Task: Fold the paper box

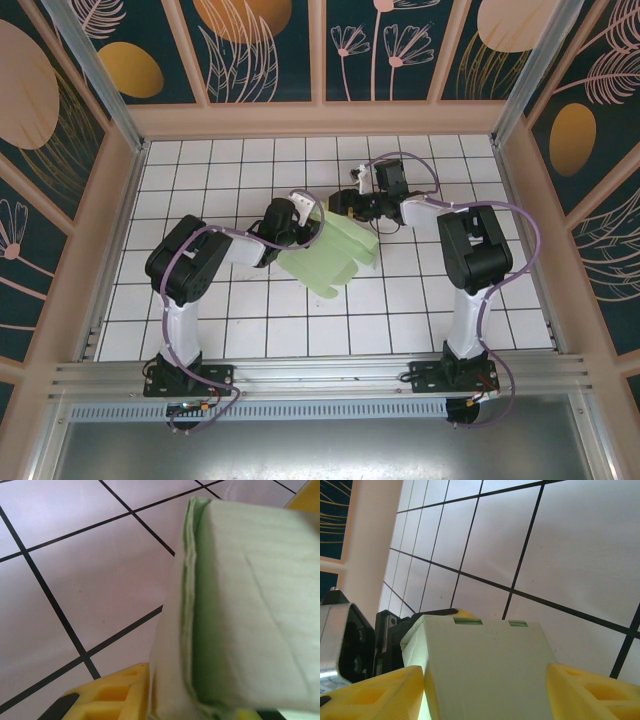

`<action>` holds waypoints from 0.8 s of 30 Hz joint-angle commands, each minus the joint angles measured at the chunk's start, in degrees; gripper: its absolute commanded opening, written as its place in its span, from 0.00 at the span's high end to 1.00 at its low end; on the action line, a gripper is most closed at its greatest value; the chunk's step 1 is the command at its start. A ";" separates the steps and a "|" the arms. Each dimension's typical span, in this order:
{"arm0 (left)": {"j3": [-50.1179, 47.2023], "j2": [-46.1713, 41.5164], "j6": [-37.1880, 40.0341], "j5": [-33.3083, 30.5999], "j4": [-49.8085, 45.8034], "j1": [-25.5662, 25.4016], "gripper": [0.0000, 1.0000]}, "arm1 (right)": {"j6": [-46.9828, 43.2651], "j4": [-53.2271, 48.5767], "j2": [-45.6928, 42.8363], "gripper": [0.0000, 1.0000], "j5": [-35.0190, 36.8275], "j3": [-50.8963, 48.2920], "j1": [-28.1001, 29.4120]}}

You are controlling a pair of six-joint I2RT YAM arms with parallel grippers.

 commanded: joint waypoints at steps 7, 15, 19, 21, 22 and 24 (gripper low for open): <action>3.77 3.52 -3.21 -0.22 2.99 -0.27 0.84 | 1.53 1.58 1.79 0.36 -3.69 0.21 0.34; 4.50 4.53 -3.87 -0.21 2.90 -0.27 1.00 | 5.56 5.95 1.73 0.38 -6.25 -1.81 0.45; 4.40 4.29 -3.87 -0.55 2.86 -0.26 1.00 | 7.71 8.11 2.10 0.39 -7.18 -2.26 0.97; 4.36 4.20 -4.06 -0.55 3.05 -0.25 1.00 | 8.83 9.05 2.50 0.39 -7.65 -2.30 1.61; 4.51 4.20 -4.16 -0.47 3.07 -0.27 1.00 | 9.41 9.64 2.66 0.39 -8.09 -2.41 1.99; 4.59 4.17 -4.45 -0.43 3.07 -0.27 1.00 | 11.43 12.14 2.76 0.39 -8.56 -3.18 2.70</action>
